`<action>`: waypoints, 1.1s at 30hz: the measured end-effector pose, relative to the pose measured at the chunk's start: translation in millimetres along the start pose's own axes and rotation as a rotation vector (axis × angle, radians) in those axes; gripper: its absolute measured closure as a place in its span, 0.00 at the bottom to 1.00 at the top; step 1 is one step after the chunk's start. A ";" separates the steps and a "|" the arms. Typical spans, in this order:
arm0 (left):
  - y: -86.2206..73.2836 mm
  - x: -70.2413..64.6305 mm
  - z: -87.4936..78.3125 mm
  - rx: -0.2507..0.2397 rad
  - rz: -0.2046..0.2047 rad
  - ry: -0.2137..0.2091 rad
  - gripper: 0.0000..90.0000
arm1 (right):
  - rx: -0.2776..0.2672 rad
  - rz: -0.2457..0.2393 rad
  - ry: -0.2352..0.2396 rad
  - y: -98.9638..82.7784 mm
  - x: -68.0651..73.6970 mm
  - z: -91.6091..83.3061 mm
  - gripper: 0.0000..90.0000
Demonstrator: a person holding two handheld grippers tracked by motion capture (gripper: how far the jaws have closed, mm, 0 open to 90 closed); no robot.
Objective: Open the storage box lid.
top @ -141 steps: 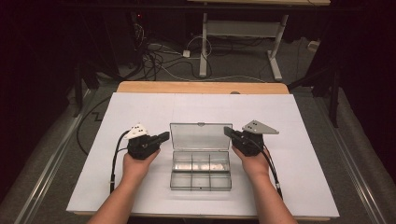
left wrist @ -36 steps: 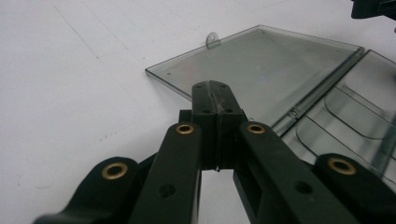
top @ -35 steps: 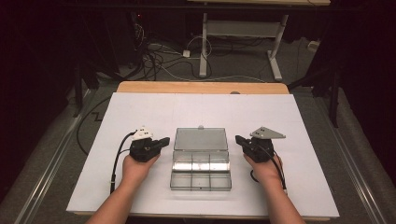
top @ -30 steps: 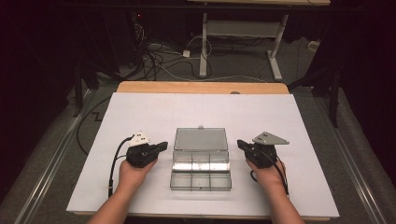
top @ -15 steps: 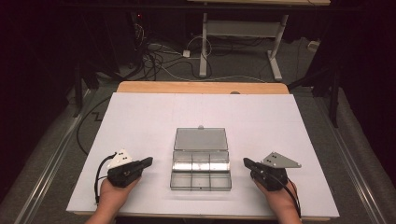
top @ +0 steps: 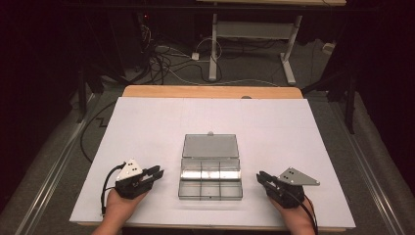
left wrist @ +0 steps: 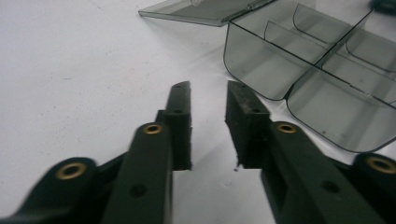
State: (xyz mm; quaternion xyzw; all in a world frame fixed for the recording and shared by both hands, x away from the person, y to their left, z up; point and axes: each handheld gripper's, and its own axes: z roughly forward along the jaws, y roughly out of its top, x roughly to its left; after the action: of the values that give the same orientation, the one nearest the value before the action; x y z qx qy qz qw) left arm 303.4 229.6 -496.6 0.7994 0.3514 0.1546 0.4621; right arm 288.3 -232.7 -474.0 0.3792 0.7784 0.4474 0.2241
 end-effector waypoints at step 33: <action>2.9 2.2 4.5 0.019 -0.010 0.009 0.00 | 0.015 0.063 -0.065 -4.4 -17.3 -12.3 0.00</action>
State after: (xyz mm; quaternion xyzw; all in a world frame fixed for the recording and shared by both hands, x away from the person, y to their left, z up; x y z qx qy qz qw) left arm 308.7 227.3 -496.6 0.8013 0.3588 0.1526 0.4537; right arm 288.6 -254.2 -471.5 0.4195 0.7616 0.4360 0.2323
